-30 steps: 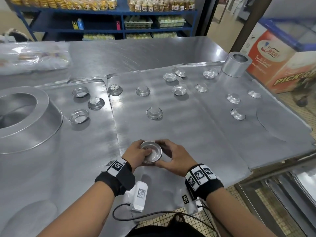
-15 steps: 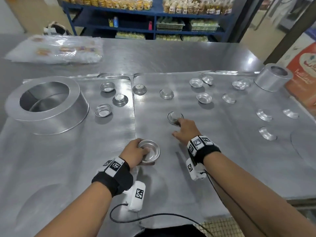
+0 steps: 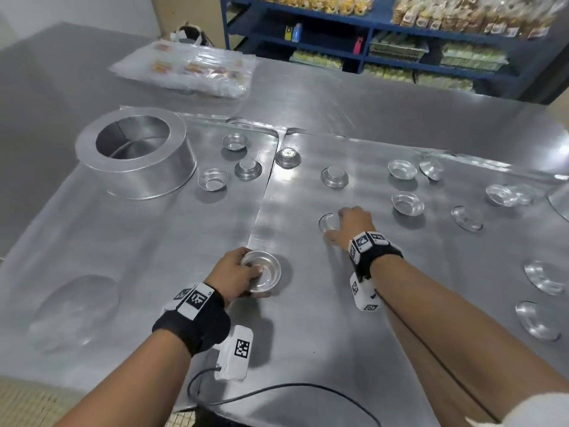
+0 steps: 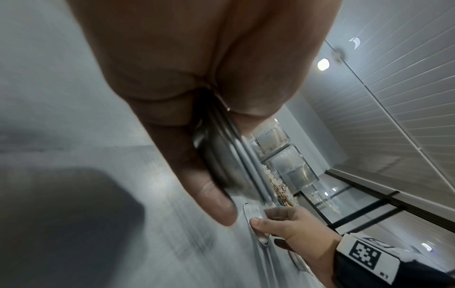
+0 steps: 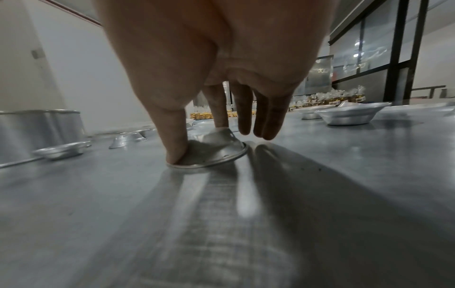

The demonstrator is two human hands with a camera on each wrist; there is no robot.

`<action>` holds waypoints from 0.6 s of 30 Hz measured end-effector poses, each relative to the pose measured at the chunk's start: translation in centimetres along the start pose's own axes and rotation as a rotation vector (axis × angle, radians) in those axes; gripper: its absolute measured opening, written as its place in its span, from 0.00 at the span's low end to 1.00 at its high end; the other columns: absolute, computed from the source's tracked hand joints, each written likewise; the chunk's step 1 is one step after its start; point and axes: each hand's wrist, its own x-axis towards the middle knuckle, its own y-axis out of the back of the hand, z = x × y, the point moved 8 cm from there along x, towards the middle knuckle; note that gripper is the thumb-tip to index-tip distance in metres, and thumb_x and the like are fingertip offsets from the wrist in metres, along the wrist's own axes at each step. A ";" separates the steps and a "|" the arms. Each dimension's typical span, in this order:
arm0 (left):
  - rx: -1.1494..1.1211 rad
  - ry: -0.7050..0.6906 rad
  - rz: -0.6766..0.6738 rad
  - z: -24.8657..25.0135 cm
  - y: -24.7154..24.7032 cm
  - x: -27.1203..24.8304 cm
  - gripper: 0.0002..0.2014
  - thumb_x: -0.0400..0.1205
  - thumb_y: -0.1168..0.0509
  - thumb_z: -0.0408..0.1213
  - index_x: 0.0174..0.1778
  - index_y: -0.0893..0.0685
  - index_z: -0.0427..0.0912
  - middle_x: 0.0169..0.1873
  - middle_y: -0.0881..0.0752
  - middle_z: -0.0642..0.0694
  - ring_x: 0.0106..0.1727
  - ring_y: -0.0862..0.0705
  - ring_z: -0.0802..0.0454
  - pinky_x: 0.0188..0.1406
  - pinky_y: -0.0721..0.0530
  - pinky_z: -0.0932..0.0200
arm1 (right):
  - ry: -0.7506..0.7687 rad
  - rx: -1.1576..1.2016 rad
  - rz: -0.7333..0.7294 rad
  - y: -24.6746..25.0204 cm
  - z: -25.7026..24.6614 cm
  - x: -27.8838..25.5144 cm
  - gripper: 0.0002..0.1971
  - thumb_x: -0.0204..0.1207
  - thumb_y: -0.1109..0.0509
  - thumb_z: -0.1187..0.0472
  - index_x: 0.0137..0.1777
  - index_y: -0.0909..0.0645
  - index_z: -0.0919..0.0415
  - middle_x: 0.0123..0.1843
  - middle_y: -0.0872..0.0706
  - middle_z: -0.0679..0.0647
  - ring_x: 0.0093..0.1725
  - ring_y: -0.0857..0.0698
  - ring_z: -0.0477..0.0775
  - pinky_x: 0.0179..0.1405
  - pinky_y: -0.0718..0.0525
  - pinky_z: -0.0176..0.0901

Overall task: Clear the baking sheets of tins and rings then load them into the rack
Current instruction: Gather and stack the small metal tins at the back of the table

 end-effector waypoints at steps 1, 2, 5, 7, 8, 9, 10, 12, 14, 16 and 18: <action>-0.013 -0.002 0.013 -0.1 -0.3 -0.1 0.09 0.82 0.37 0.18 0.56 0.20 0.29 0.46 0.18 0.32 0.40 0.14 0.38 0.31 0.09 0.44 | 0.015 -0.001 0.005 -0.1 0.0 0.1 0.32 0.66 0.25 0.43 0.66 0.22 0.62 0.62 0.21 0.62 0.66 0.23 0.66 0.64 0.22 0.49; -0.022 -0.005 0.027 -0.3 -0.6 -0.3 0.10 0.82 0.37 0.18 0.56 0.19 0.29 0.46 0.18 0.32 0.40 0.14 0.39 0.31 0.09 0.43 | 0.036 -0.007 0.017 -0.1 0.0 0.0 0.32 0.66 0.23 0.44 0.66 0.22 0.62 0.62 0.21 0.62 0.66 0.23 0.66 0.63 0.23 0.49; -0.038 -0.014 0.056 -0.6 -1.5 -0.8 0.09 0.81 0.37 0.17 0.55 0.19 0.30 0.44 0.18 0.34 0.37 0.15 0.41 0.29 0.09 0.44 | 0.096 0.041 0.078 0.2 -0.3 -0.5 0.32 0.67 0.21 0.50 0.67 0.25 0.65 0.63 0.22 0.63 0.65 0.23 0.66 0.63 0.26 0.48; -0.060 -0.007 0.066 -0.9 -2.1 -1.2 0.08 0.82 0.37 0.17 0.54 0.19 0.30 0.43 0.18 0.34 0.37 0.15 0.40 0.34 0.09 0.36 | 0.125 0.108 0.101 0.7 -0.5 -1.2 0.31 0.68 0.20 0.54 0.66 0.26 0.67 0.64 0.22 0.63 0.65 0.24 0.65 0.61 0.26 0.46; -0.072 0.001 0.068 -1.1 -2.4 -1.3 0.08 0.82 0.38 0.18 0.55 0.20 0.28 0.43 0.19 0.34 0.38 0.15 0.39 0.37 0.10 0.32 | 0.136 0.147 0.114 1.0 -0.7 -1.7 0.30 0.68 0.19 0.55 0.65 0.26 0.67 0.63 0.22 0.63 0.64 0.24 0.65 0.58 0.27 0.44; -0.083 0.009 0.071 -1.3 -2.6 -1.5 0.08 0.82 0.38 0.18 0.56 0.21 0.26 0.44 0.19 0.34 0.38 0.15 0.39 0.40 0.11 0.29 | 0.151 0.196 0.137 1.3 -0.8 -2.3 0.30 0.67 0.18 0.55 0.64 0.25 0.66 0.62 0.22 0.62 0.63 0.22 0.64 0.55 0.28 0.42; -0.092 0.015 0.074 -1.5 -2.9 -1.6 0.08 0.82 0.37 0.20 0.57 0.21 0.25 0.44 0.20 0.34 0.38 0.16 0.39 0.43 0.11 0.27 | 0.172 0.253 0.170 1.8 -1.1 -3.0 0.29 0.66 0.18 0.55 0.62 0.25 0.66 0.61 0.21 0.61 0.61 0.21 0.63 0.52 0.29 0.39; -0.113 0.011 0.086 -1.6 -3.3 -2.1 0.09 0.82 0.34 0.24 0.57 0.20 0.25 0.43 0.20 0.34 0.38 0.17 0.40 0.45 0.13 0.23 | 0.208 0.371 0.214 2.6 -1.5 -4.6 0.31 0.64 0.17 0.54 0.63 0.24 0.63 0.60 0.20 0.59 0.60 0.20 0.59 0.51 0.28 0.38; -0.142 -0.001 0.093 -1.4 -3.8 -2.6 0.09 0.84 0.32 0.32 0.53 0.16 0.28 0.45 0.15 0.36 0.41 0.18 0.40 0.48 0.15 0.21 | 0.237 0.438 0.216 3.2 -2.1 -6.5 0.35 0.61 0.16 0.52 0.68 0.25 0.57 0.62 0.21 0.57 0.61 0.20 0.57 0.57 0.23 0.42; -0.186 0.010 0.087 -1.4 -4.2 -3.0 0.14 0.86 0.33 0.43 0.51 0.14 0.34 0.47 0.12 0.40 0.45 0.16 0.40 0.52 0.15 0.21 | 0.275 0.480 0.240 3.7 -2.6 -8.6 0.35 0.59 0.16 0.50 0.67 0.23 0.52 0.61 0.20 0.54 0.59 0.18 0.55 0.60 0.19 0.45; -0.206 0.020 0.061 -1.3 -4.6 -3.3 0.21 0.85 0.34 0.55 0.54 0.13 0.37 0.50 0.10 0.40 0.52 0.11 0.38 0.55 0.14 0.26 | 0.330 0.565 0.258 3.8 -3.1 -10.6 0.34 0.56 0.16 0.49 0.63 0.23 0.48 0.58 0.20 0.50 0.56 0.16 0.52 0.60 0.15 0.47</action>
